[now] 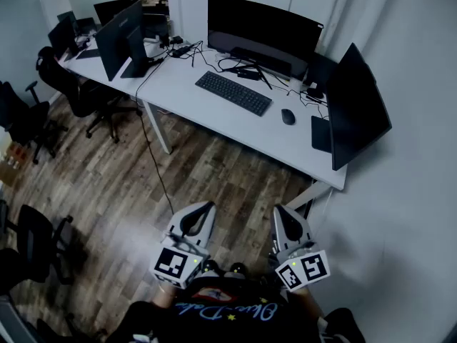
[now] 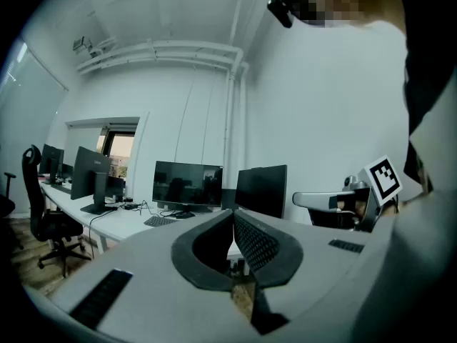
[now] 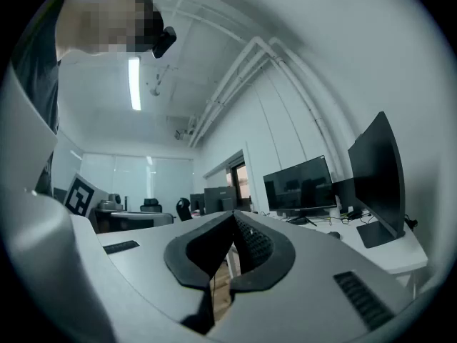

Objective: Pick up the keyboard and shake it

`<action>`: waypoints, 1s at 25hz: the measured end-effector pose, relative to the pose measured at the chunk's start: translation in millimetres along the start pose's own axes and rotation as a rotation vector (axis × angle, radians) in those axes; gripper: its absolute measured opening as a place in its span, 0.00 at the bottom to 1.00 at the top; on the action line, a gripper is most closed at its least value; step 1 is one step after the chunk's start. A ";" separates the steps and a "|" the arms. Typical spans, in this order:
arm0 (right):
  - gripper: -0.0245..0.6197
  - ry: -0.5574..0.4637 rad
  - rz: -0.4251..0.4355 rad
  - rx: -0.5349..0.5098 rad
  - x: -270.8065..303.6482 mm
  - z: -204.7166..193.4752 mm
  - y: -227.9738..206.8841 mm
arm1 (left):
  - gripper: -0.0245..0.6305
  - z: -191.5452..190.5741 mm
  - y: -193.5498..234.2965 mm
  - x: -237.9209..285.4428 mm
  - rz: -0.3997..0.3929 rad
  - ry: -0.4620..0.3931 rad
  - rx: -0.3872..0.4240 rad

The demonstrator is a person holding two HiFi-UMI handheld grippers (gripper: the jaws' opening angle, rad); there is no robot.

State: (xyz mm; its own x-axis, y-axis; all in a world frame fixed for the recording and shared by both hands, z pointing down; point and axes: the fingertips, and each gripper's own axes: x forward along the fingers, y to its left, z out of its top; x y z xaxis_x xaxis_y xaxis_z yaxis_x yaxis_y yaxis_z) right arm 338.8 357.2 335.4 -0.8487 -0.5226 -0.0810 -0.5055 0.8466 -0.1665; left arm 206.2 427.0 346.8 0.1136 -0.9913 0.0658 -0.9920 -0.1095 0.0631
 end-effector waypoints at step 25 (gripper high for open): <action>0.04 0.002 -0.066 0.004 -4.1 -3.4 -1.1 | 0.04 2.2 3.0 -0.6 -0.043 -0.015 -0.006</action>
State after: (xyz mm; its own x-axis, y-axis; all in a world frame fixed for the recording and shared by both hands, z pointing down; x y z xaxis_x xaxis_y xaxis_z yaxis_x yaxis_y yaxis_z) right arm 342.2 358.8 339.3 -0.8142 -0.5767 -0.0674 -0.5593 0.8101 -0.1756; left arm 203.1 427.1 344.8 0.1554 -0.9867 0.0484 -0.9858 -0.1517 0.0720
